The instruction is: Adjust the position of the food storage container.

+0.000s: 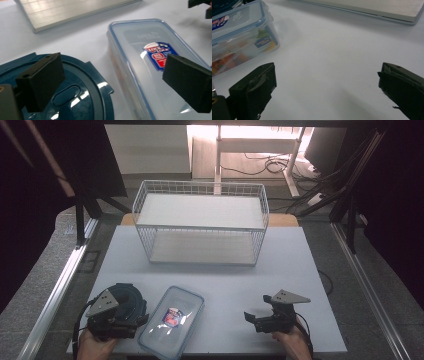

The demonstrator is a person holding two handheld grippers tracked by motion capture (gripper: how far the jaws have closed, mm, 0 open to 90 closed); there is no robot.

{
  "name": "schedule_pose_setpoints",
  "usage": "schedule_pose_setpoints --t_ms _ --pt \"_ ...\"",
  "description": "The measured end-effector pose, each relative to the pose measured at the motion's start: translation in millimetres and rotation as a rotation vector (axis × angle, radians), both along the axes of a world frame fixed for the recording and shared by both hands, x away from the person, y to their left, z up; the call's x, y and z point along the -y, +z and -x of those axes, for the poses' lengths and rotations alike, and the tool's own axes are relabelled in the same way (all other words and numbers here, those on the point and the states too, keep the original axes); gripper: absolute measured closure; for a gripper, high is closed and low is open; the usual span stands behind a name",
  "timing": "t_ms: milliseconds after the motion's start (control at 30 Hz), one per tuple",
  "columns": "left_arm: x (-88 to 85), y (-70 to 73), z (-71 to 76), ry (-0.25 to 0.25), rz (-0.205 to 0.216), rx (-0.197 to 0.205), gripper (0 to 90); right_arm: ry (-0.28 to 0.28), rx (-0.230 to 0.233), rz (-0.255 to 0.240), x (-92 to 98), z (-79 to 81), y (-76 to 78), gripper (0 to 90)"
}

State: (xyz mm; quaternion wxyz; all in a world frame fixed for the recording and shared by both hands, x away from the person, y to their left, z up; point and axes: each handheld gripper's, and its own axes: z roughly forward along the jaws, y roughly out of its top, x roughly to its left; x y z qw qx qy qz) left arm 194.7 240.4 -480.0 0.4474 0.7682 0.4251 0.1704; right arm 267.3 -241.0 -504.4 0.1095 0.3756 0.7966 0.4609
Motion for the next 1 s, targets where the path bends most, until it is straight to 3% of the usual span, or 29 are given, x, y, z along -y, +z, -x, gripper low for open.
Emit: schedule_pose_setpoints --t_ms 233,400,600,767,1000 --pt "-1.0 -2.1 0.3 0.022 -0.018 -0.001 4.6 0.001 0.019 0.035 -2.2 0.3 -0.6 1.2" --pt "-3.6 -1.3 -0.5 0.017 0.033 -0.015 4.8 -0.004 0.011 0.046 -2.6 -0.4 -2.2 1.3" --pt "-2.0 -0.4 1.6 0.012 0.012 -0.01 9.5 -0.013 -0.003 0.054 -2.3 -1.1 -3.4 1.4" --pt "-1.6 1.3 4.0 0.01 0.008 -0.002 17.0 -0.009 -0.022 0.069 -3.9 -1.6 -5.7 1.4" --pt "-5.3 6.4 11.3 0.0 0.038 -0.015 37.5 -0.012 -0.03 0.073 -3.4 -2.3 -6.6 1.8"
